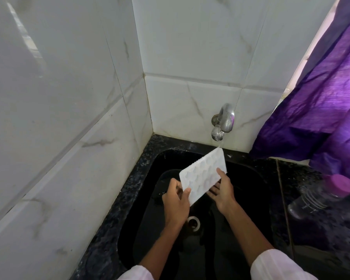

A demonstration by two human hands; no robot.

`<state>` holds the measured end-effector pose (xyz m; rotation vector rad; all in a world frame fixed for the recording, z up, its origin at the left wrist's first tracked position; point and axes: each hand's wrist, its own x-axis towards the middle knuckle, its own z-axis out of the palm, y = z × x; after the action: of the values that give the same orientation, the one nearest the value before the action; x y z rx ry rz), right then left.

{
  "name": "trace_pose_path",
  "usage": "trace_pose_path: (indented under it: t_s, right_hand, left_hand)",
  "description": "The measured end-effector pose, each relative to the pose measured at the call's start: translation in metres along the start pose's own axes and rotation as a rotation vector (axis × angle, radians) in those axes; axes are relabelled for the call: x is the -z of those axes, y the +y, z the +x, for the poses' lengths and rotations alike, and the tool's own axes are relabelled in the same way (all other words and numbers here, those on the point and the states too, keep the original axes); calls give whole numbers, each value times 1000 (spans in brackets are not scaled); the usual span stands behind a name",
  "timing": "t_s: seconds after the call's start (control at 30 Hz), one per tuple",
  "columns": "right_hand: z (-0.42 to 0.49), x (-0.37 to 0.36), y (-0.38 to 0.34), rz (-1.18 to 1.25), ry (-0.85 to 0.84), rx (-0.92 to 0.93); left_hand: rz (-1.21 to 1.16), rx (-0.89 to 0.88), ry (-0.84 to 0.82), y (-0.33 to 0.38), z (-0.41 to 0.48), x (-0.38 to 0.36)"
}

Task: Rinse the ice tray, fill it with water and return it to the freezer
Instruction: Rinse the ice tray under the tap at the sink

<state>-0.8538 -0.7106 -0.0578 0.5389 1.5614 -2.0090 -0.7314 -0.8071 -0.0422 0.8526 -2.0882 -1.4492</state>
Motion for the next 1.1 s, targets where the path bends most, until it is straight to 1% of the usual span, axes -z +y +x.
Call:
trace_pose_path:
  t_s: [0.1,0.17,0.23,0.27,0.33,0.37,0.4,0.47,0.53,0.63,0.7,0.8,0.87,1.0,1.1]
  right_hand:
    - [1,4,14,-20,20,-39]
    - [-1,5,23,-21,33,-48]
    - [-3,4,29,-17,40,-44]
    - [-4,4,32,-13,46,-36]
    - [-5,5,35,-10,63,-18]
    - [-5,5,35,-13,70,-14]
    - [-4,6,35,-16,75,-12]
    - [-4,7,32,-22,84,-11]
    - [-3,8,28,-28,94,-4]
    - [-3,8,20,-21,119,11]
    - [-2,7,14,-7,130,25]
    - [1,5,5,33,114,27]
    - [2,5,-3,52,85,35]
    - [0,6,-19,63,5,54]
    - [1,5,-25,42,-8,68]
  left_hand:
    - [251,-262,-67,-19,-4,14]
    - [406,-367,-99,-30,-5,21]
    - [527,-422,-150,-42,-7,24]
    - [577,-418,-164,-48,-9,24]
    - [604,-400,-113,-54,-10,25]
    - [551,-340,-80,-51,-11,26]
    - [454,-241,-45,-48,-11,25]
    - [232,-42,80,-39,-6,23]
    - [64,111,183,-30,-1,18]
    - [-183,336,194,-21,5,6]
    - [-372,456,192,-21,9,-6]
    - [-637,559,169,-12,12,-20]
    - [-745,589,149,-5,12,-27]
    - [-832,642,107,4,10,-37]
    - [-859,672,79,6,8,-42]
